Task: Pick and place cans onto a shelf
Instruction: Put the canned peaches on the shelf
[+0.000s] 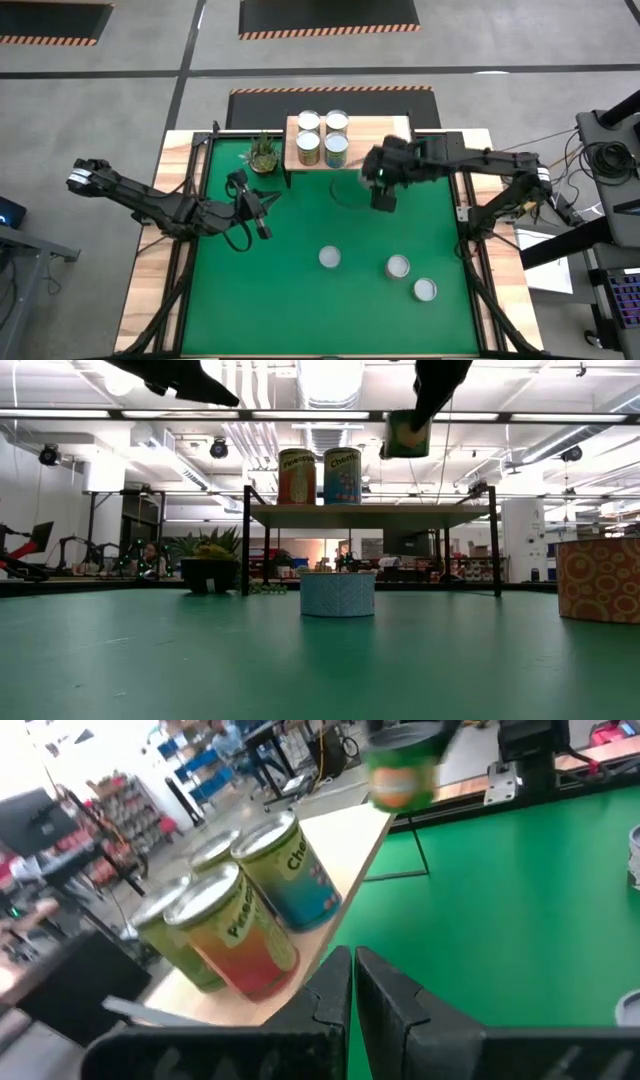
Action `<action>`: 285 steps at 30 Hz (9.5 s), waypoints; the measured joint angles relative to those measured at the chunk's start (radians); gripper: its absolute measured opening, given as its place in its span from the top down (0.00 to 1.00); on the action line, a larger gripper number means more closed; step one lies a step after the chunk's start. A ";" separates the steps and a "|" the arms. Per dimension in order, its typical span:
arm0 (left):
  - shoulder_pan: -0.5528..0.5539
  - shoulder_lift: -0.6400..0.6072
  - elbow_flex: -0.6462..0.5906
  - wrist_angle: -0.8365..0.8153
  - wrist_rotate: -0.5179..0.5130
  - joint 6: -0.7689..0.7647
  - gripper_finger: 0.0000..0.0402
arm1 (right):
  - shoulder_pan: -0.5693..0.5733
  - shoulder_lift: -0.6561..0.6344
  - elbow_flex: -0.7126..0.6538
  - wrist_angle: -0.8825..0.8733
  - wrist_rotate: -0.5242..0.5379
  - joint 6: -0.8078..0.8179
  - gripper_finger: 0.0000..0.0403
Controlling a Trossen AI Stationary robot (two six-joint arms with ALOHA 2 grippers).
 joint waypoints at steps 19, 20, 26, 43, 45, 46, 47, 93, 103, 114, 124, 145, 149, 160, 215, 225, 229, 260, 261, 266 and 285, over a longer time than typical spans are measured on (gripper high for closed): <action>-0.002 0.000 0.000 0.020 0.000 -0.053 1.00 | -0.279 -0.018 -0.015 -0.067 -0.224 -0.061 0.31; -0.002 0.000 0.000 0.021 0.000 -0.053 1.00 | -0.290 -0.021 -0.015 -0.079 -0.208 -0.075 0.31; 0.003 0.000 0.000 0.088 0.000 0.058 1.00 | -0.379 -0.026 -0.015 -0.028 -0.183 -0.204 0.31; 0.003 0.006 0.000 0.180 -0.001 0.110 1.00 | -0.449 0.136 -0.016 0.150 -0.221 0.310 0.31; 0.003 0.006 0.000 0.170 -0.001 0.092 1.00 | -0.443 0.153 -0.016 0.150 -0.197 0.345 0.31; 0.003 0.006 0.000 0.164 -0.001 0.087 1.00 | -0.443 0.159 -0.015 0.157 -0.184 0.352 0.31; 0.003 0.006 0.000 0.160 -0.001 0.086 1.00 | -0.443 0.162 -0.014 0.156 -0.184 0.352 0.31; 0.005 0.021 0.000 0.170 -0.001 0.163 1.00 | -0.440 0.148 0.085 0.173 -0.169 0.002 0.97; 0.005 0.021 0.000 0.170 -0.001 0.160 1.00 | -0.440 0.192 0.069 0.176 -0.059 0.053 0.97; 0.005 0.021 0.000 0.168 -0.001 0.159 1.00 | -0.430 0.135 0.085 0.006 -0.100 0.302 0.97; 0.005 0.021 0.000 0.169 -0.001 0.159 1.00 | -0.427 0.098 0.059 0.105 -0.103 0.140 0.97; 0.005 0.021 0.000 0.169 -0.001 0.159 1.00 | -0.451 0.097 -0.078 0.339 0.028 0.234 0.97; 0.005 0.021 0.000 0.169 -0.001 0.159 1.00 | -0.461 0.089 -0.037 0.246 0.027 0.229 0.97; 0.005 0.021 0.000 0.169 -0.001 0.159 1.00 | -0.466 0.089 -0.064 0.100 -0.065 0.227 0.97; 0.005 0.021 0.000 0.167 0.000 0.159 1.00 | -0.499 0.138 0.015 -0.015 -0.016 0.240 0.98; 0.005 0.021 0.000 0.133 0.000 0.132 1.00 | -0.385 0.019 -0.010 -0.045 -0.052 0.289 0.98; 0.005 0.021 0.000 0.089 -0.001 0.106 1.00 | -0.359 -0.095 -0.010 -0.032 -0.052 0.306 0.98; 0.005 0.019 0.000 0.207 0.000 0.273 1.00 | -0.320 -0.347 -0.796 1.132 -0.281 0.153 0.98; 0.005 0.019 0.000 0.207 0.000 0.273 1.00 | -0.320 -0.344 -0.797 1.128 -0.278 0.172 0.98; 0.005 0.019 0.000 0.206 0.000 0.275 1.00 | -0.330 -0.343 -0.752 0.972 -0.155 0.294 0.98; 0.005 0.018 0.000 0.205 -0.001 0.295 1.00 | -0.445 -0.117 -0.338 0.613 -0.108 0.169 0.98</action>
